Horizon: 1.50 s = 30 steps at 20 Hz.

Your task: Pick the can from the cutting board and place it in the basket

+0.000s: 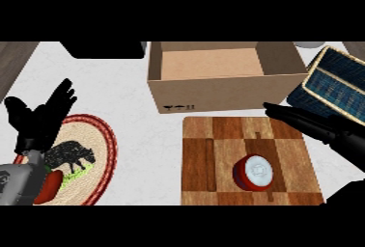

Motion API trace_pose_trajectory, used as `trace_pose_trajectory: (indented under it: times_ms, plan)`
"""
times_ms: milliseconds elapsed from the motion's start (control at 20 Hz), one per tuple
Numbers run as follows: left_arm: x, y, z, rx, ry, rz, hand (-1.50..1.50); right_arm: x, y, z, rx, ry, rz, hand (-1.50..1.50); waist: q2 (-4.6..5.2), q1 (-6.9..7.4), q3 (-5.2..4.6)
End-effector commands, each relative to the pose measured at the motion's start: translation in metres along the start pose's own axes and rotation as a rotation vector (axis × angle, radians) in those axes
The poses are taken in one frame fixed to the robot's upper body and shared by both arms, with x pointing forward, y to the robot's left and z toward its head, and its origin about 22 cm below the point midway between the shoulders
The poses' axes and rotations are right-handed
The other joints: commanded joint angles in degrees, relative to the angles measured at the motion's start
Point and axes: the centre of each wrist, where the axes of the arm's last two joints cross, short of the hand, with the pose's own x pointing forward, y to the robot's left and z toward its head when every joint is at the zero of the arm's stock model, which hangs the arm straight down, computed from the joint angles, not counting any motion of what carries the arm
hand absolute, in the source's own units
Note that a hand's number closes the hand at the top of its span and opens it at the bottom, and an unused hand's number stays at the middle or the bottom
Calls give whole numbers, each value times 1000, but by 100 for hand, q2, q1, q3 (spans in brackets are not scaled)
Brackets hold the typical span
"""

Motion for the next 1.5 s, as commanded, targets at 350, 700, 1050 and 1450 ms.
trace_pose_trajectory:
  times_ms: [350, 700, 1050, 1450]
  plan:
    - [-14, -1, -7, 7, 10, -7, 0, -40, 64, -46, 91, 78, 62, -150, -2, -29, -6]
    - [4, 12, 9, 0, 8, 2, 0, -60, 53, -42, 145, 117, 85, -150, -14, -15, -6]
    - [-20, 5, 24, 17, 7, 4, 0, -59, 79, -37, 129, 82, 62, -150, -18, -27, -7]
    - [0, 3, 15, 5, -12, -8, 0, -70, 94, -40, 165, 13, 24, -150, -16, -24, -6]
